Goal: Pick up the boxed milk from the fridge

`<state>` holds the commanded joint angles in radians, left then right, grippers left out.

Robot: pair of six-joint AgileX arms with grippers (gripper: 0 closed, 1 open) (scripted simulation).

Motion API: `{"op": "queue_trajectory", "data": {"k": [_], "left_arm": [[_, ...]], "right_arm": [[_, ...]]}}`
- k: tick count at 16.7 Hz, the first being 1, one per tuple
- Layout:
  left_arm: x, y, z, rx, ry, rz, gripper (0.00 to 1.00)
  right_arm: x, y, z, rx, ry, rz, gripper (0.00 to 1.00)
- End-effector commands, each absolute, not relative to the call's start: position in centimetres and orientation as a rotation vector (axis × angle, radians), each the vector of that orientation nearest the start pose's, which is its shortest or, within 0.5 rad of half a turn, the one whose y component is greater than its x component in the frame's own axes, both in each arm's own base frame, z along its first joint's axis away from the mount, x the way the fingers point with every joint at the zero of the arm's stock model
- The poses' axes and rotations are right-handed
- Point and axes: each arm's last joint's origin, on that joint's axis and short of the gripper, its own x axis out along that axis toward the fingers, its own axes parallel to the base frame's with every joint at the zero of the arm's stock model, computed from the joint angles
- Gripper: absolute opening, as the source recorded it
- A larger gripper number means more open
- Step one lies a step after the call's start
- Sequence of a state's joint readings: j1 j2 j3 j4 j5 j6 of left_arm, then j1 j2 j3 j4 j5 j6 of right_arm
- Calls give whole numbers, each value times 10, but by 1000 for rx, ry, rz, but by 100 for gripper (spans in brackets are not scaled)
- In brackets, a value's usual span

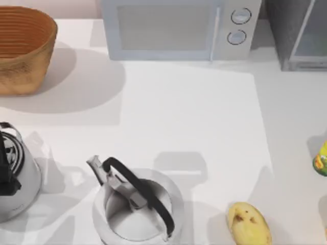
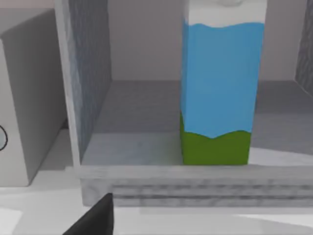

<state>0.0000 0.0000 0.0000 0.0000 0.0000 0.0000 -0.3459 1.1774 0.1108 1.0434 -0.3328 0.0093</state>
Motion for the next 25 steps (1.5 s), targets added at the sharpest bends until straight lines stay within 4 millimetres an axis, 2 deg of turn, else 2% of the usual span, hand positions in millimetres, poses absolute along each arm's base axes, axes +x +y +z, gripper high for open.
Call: {"op": "queue_trajectory", "data": {"k": [4, 9, 18, 21, 23, 25], "left_arm": [[106, -1, 160, 0, 0, 0, 100], [106, -1, 160, 0, 0, 0, 100], [106, -1, 160, 0, 0, 0, 100], [106, -1, 160, 0, 0, 0, 100], [106, -1, 160, 0, 0, 0, 100], [106, -1, 160, 0, 0, 0, 100]], "right_arm": [[198, -79, 133, 12, 30, -2, 100], [204, -99, 113, 4, 7, 0, 100], [208, -102, 109, 3, 7, 1, 100], [234, -106, 105, 4, 18, -6, 100], [264, -109, 105, 1, 16, -10, 100], [303, -109, 109, -6, -1, -11, 100]]}}
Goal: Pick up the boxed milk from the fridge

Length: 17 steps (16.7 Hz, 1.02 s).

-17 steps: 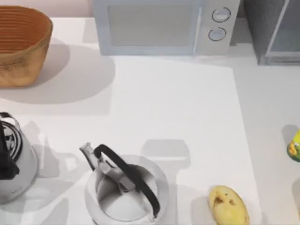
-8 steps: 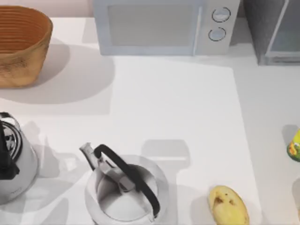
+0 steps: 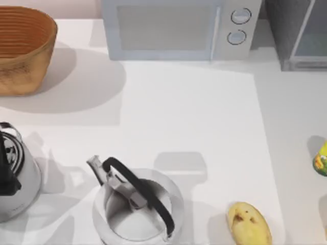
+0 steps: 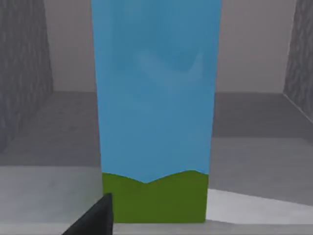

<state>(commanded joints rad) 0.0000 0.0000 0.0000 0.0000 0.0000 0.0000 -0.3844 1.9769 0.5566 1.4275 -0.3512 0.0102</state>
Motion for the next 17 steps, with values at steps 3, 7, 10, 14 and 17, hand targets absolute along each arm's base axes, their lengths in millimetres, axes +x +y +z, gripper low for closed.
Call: {"op": "queue_trajectory", "data": {"k": [3, 7, 10, 14, 17], "left_arm": [[106, -1, 160, 0, 0, 0, 100], [106, -1, 160, 0, 0, 0, 100], [106, -1, 160, 0, 0, 0, 100], [106, -1, 160, 0, 0, 0, 100], [106, -1, 160, 0, 0, 0, 100]], "right_arm": [[358, -99, 114, -7, -15, -10, 100], [394, -81, 117, -1, -1, -10, 100], [396, -80, 118, -1, 0, -10, 100], [399, -81, 117, -1, 1, -11, 100], [421, -81, 116, -1, 1, -10, 100]]}}
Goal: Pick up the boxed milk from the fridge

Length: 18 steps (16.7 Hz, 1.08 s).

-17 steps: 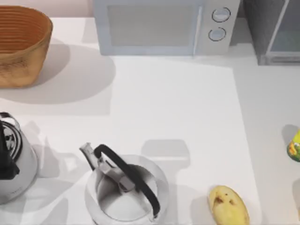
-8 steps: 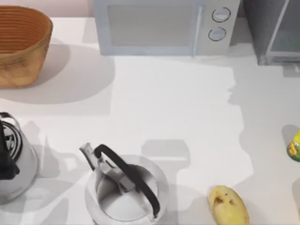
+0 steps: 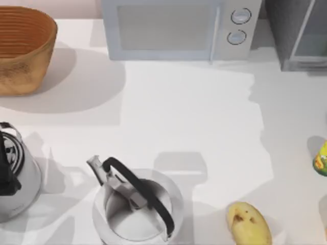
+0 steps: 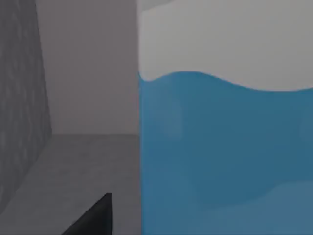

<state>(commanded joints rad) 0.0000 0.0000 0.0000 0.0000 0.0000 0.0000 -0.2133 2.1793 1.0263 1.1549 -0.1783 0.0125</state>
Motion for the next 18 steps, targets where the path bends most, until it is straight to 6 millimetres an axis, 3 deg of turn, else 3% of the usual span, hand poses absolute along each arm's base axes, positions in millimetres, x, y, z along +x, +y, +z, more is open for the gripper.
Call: {"op": "queue_trajectory", "data": {"k": [4, 9, 18], "left_arm": [[106, -1, 160, 0, 0, 0, 100], [106, -1, 160, 0, 0, 0, 100], [106, -1, 160, 0, 0, 0, 100]], "right_arm": [[452, -81, 118, -2, -4, -10, 100], [456, -80, 118, -1, 0, -10, 100], [456, -80, 118, -1, 0, -10, 32]]}}
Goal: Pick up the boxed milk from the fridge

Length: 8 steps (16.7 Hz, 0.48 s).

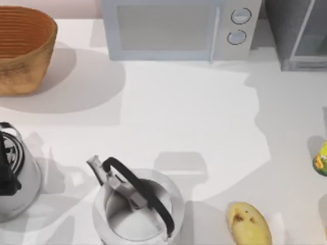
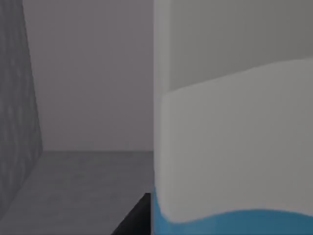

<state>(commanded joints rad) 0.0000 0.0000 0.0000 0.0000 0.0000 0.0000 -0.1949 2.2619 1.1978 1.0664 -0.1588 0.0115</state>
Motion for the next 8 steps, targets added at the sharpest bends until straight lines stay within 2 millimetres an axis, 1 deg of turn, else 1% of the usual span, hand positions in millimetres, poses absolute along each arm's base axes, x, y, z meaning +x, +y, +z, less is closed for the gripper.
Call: {"op": "queue_trajectory", "data": {"k": [4, 5, 8], "left_arm": [[106, -1, 160, 0, 0, 0, 100], [106, -1, 160, 0, 0, 0, 100], [106, -1, 160, 0, 0, 0, 100]], "right_arm": [[456, -80, 118, -1, 0, -10, 2], [456, -80, 118, -1, 0, -10, 0], [456, -80, 118, -1, 0, -10, 0]]}}
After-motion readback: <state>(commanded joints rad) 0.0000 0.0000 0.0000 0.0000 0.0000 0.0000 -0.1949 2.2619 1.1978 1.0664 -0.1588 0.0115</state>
